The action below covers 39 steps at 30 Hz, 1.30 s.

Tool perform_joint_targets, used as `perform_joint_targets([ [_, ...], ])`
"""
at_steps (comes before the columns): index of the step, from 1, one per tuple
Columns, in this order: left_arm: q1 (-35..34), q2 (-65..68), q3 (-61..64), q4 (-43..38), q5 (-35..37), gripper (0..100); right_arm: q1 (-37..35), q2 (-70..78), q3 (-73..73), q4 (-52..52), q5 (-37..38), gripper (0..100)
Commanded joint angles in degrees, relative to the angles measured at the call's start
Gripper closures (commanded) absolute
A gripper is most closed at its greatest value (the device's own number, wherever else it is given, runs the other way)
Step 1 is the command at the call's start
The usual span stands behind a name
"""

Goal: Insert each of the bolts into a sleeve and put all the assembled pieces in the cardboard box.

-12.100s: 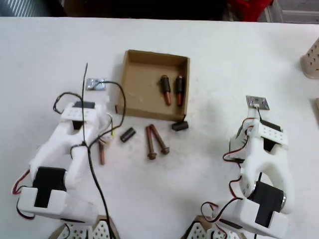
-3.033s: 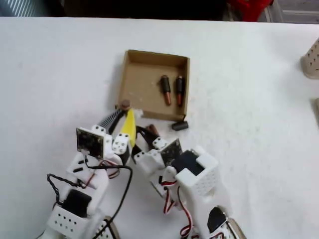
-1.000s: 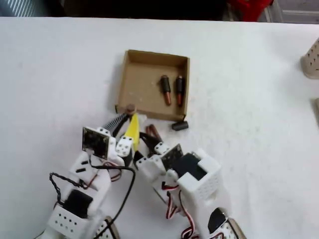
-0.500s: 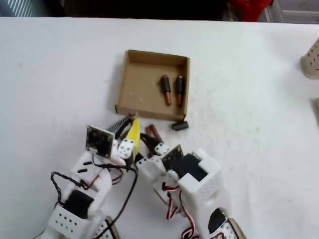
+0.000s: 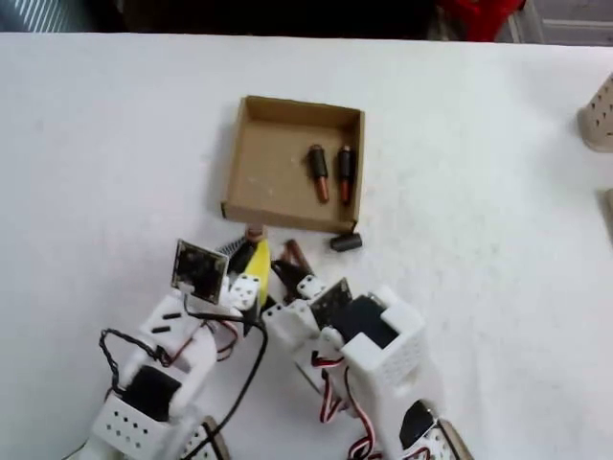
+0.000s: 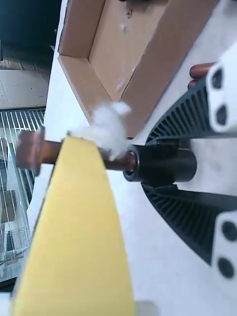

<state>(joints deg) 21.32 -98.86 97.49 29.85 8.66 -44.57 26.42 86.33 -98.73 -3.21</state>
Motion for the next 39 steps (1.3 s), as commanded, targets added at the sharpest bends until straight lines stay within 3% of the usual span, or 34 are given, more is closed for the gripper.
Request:
perform_joint_targets([
  [1, 0.7, -0.7, -0.2, 2.6, -0.3, 98, 0.4, -2.7, -0.2, -1.5, 0.4, 98.2],
  [7, 0.7, -0.7, -0.2, 8.4, -0.6, 98, 2.1, -2.7, -1.4, -1.5, 0.3, 98.2],
  [16, 0.7, -0.7, -0.2, 9.6, -0.6, 97, 2.1, -2.7, -1.4, -1.5, 0.3, 98.2],
  [26, -2.4, -0.8, -0.2, 9.6, -0.4, 65, 2.1, -2.7, -1.5, -1.4, 0.3, 98.2],
  [39, -2.5, -1.0, -0.4, 6.6, -0.3, 63, 2.1, -2.7, -1.5, -1.3, 0.3, 98.2],
])
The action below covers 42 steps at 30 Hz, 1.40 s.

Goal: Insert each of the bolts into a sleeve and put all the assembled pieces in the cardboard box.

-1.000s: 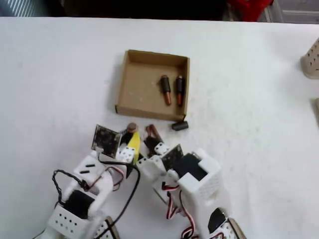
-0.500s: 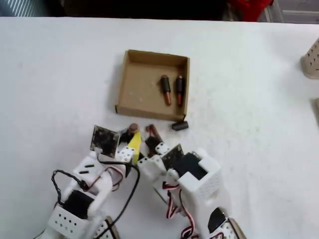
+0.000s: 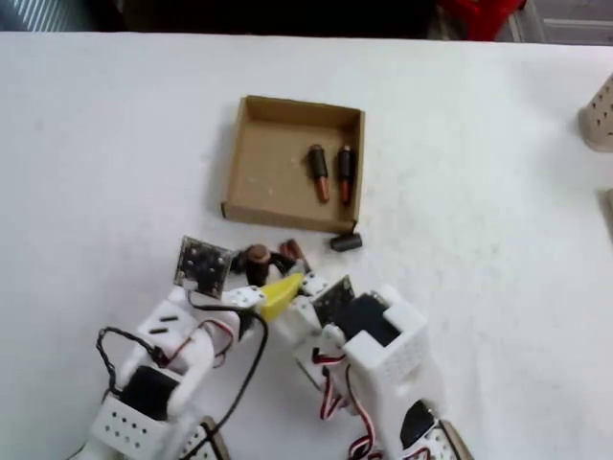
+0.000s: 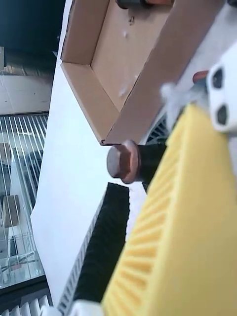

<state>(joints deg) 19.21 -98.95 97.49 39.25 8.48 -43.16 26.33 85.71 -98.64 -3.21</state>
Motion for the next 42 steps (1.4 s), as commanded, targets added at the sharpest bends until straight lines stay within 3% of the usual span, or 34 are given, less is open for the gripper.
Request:
perform_joint_targets([
  [1, -0.4, -0.9, -0.4, -3.5, -0.1, 63, 0.7, -2.6, -0.9, -1.4, 0.3, 98.2],
  [9, -4.8, -0.9, -3.3, -13.2, 0.1, 63, 0.7, -2.6, -0.9, -1.4, 0.3, 98.2],
  [17, -7.8, -0.9, -7.6, -13.1, 0.1, 63, 0.6, -2.2, -0.9, -1.4, 0.3, 98.2],
  [20, -8.0, -0.9, -9.0, -10.5, 0.1, 70, 0.7, -2.2, -0.9, -1.4, 0.3, 98.2],
  [25, -8.6, -0.9, -12.9, -5.4, 0.0, 98, 0.7, -2.2, -0.9, -1.4, 0.3, 98.2],
  [29, -10.9, -0.9, -14.8, 0.3, 0.0, 92, 1.4, -2.5, -0.8, -1.4, 0.3, 98.2],
  [35, -16.7, -0.9, -14.6, 8.4, 0.0, 98, 2.0, -2.6, -0.8, -1.5, 0.5, 98.2],
  [42, -22.3, -0.9, -14.6, 19.9, -0.3, 98, 3.6, -4.3, -0.4, -1.4, 0.7, 98.2],
])
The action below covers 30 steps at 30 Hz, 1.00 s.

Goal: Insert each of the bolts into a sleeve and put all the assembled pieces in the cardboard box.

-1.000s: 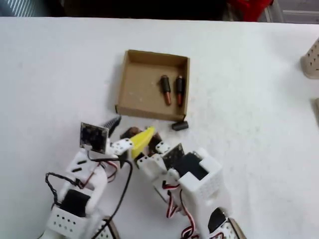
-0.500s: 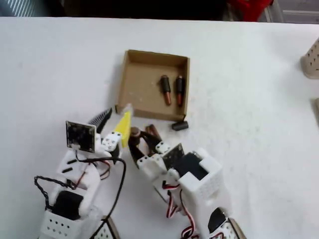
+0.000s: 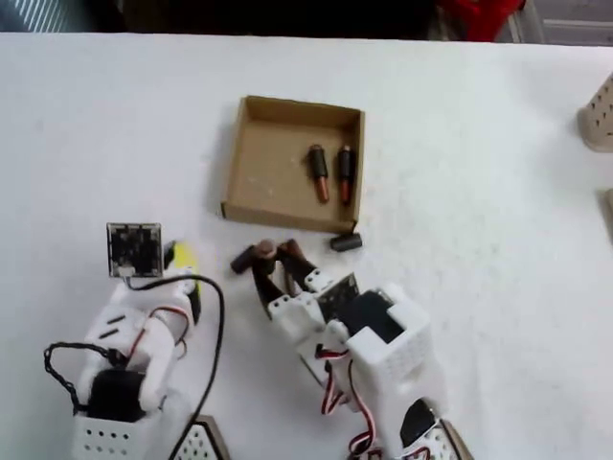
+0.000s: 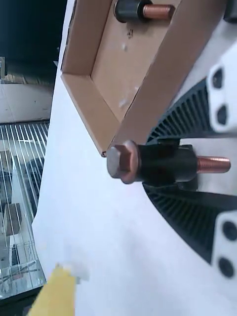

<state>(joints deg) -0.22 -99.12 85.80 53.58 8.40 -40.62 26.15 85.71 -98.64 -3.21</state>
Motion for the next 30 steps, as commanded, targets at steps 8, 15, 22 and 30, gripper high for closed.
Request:
perform_joint_targets([
  [8, -7.8, -0.7, 4.3, 9.6, -0.4, 98, 2.9, -11.8, 4.0, 0.7, 0.7, 98.2],
  [15, -12.2, -0.7, 11.5, 2.6, -0.4, 98, 3.5, -19.6, 6.2, 6.5, 0.7, 98.2],
  [22, -12.6, -0.7, 11.4, 3.3, -0.4, 98, 3.6, -34.6, 6.4, 24.0, 0.7, 98.2],
  [30, -12.8, -0.7, 11.4, 3.3, -0.4, 98, 9.8, -59.1, 0.4, 57.6, 0.4, 98.2],
])
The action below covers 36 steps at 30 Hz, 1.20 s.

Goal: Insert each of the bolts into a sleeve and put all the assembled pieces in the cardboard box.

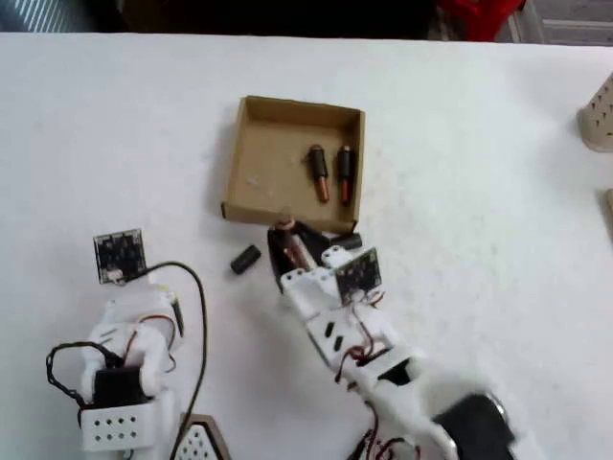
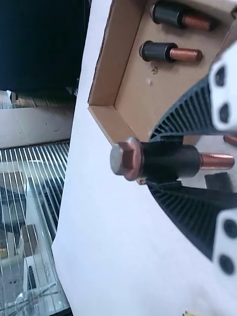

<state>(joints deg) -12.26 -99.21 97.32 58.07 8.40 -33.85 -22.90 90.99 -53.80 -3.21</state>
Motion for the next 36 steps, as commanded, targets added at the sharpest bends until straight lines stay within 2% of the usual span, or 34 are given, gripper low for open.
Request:
perform_joint_targets([
  [1, -0.7, -0.6, -0.1, -1.1, -0.4, 98, 4.0, -13.1, -6.4, 18.4, 0.4, 98.2],
  [6, -0.8, -0.7, -0.1, -0.5, -0.4, 98, 7.4, -24.7, -14.6, 44.7, 0.6, 98.2],
  [10, -0.8, -0.7, -0.1, -0.4, -0.4, 98, 8.1, -27.6, -22.6, 57.5, 0.7, 98.1],
  [14, -0.8, -0.7, -0.1, -0.4, -0.4, 98, 8.2, -23.9, -32.9, 68.8, 0.7, 98.1],
  [20, -0.8, -0.7, -0.1, -0.4, -0.4, 98, 9.1, -8.4, -54.6, 84.5, 0.8, 98.1],
  [26, -0.8, -0.7, -0.1, -0.4, -0.4, 98, 11.9, 11.9, -77.5, 95.0, 0.8, 98.1],
  [36, -0.8, -0.7, -0.1, -0.4, -0.4, 98, 16.5, 41.7, -101.3, 96.1, 0.8, 98.1],
])
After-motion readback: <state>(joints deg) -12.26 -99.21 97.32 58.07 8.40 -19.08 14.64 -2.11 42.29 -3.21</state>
